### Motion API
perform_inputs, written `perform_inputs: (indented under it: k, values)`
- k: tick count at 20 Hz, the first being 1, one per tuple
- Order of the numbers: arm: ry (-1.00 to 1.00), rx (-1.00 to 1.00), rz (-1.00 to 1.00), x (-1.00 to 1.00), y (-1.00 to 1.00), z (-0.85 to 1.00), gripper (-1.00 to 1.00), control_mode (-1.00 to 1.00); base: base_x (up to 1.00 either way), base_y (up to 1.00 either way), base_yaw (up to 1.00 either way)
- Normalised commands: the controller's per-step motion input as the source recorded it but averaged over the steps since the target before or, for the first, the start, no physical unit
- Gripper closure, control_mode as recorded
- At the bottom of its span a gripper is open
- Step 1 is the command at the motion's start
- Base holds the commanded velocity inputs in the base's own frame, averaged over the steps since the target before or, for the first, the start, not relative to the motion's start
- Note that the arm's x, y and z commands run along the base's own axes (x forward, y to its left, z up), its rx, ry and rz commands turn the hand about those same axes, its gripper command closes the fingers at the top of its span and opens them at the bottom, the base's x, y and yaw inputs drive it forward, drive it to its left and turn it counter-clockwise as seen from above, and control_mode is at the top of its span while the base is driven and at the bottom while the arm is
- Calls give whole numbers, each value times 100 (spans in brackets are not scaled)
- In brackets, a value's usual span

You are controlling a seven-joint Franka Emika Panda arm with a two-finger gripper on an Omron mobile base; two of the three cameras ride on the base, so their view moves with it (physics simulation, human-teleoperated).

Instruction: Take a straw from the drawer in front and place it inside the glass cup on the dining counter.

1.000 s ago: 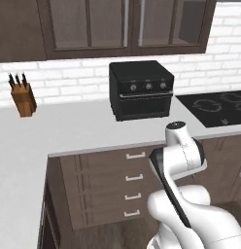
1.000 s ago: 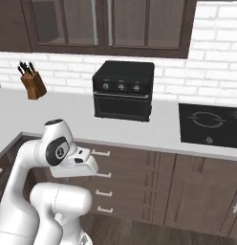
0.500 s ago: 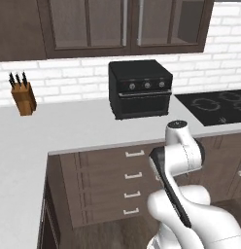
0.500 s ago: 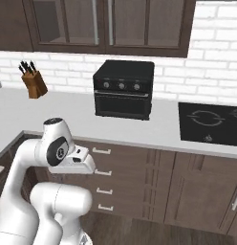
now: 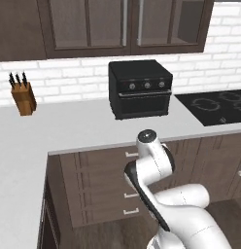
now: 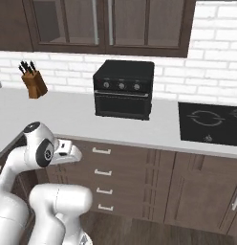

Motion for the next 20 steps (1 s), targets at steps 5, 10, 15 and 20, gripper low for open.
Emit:
perform_inputs:
  k: [5,10,15,20]
  values:
    - [-28,-16,26,100,0,-67,-100,-100,0,0,0]
    - [-4,-20,37,100,-11,-72,-100,-100,0,0,0]
    - [0,0,27,89,-64,-78,-100,-100,0,0,0]
    - [0,-9,12,31,-25,-70,-100,-100,0,0,0]
